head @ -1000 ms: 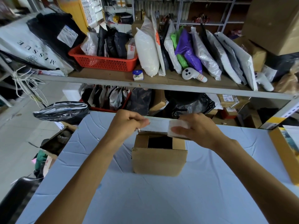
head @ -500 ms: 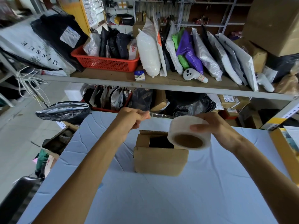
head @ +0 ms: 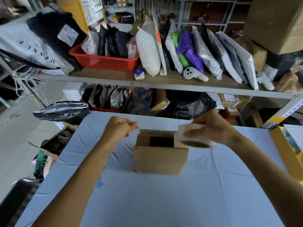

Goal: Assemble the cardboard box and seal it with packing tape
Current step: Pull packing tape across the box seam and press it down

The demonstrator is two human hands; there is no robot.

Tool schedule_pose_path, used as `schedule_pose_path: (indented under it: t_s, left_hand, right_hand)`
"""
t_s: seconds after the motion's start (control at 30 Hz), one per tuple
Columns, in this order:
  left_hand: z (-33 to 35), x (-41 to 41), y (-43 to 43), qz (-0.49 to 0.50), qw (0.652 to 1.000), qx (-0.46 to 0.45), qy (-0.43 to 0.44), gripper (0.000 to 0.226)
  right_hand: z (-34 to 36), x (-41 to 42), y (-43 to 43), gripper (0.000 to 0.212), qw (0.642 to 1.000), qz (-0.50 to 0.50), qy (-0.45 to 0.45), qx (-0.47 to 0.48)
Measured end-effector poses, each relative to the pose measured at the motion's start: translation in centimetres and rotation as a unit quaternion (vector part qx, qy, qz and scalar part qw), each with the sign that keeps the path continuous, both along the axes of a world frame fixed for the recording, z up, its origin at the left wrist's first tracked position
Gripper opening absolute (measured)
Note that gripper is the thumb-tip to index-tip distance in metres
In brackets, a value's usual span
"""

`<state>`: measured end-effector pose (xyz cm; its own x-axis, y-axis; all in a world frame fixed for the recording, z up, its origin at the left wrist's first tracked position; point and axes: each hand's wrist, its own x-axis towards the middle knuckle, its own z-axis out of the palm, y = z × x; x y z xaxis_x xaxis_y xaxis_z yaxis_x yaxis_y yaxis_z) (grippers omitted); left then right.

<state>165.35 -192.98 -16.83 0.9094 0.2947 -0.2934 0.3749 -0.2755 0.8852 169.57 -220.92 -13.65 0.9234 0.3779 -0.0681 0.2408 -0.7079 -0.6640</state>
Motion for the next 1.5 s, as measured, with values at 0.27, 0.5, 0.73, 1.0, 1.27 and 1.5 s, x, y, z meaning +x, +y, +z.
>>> schedule_pose_path:
  t_s: [0.27,0.5,0.73,1.0,1.27,1.5]
  left_hand:
    - [-1.4,-1.2,0.9,-0.063,0.997,0.011,-0.048,0.009]
    - [-4.3,-3.2,-0.3,-0.075,0.995,0.022,-0.067,0.009]
    - [-6.6,-3.6,-0.6,-0.036,0.984,0.099,-0.144,0.011]
    - [-7.4,-3.5,-0.3,-0.02,0.976,0.12,-0.181,0.006]
    - [-4.5,-3.3,-0.7,0.003,0.978,0.11,-0.18,0.007]
    - [1.1,-2.3,-0.3,-0.069,0.988,-0.117,-0.072,0.014]
  right_hand:
    - [-0.8,-1.3,0.1,0.046,0.983,-0.05,-0.066,-0.166]
    - [-4.0,-2.5,0.6,0.062,0.955,-0.093,-0.085,-0.268]
    - [-5.0,-3.5,1.6,0.064,0.939,-0.089,-0.112,-0.313]
    - [-5.1,-4.3,2.5,0.061,0.946,-0.08,-0.116,-0.291]
    - [-2.8,-4.6,1.5,0.058,0.963,-0.149,-0.068,-0.215]
    - [0.4,-3.6,-2.5,0.064,0.994,-0.109,-0.022,0.008]
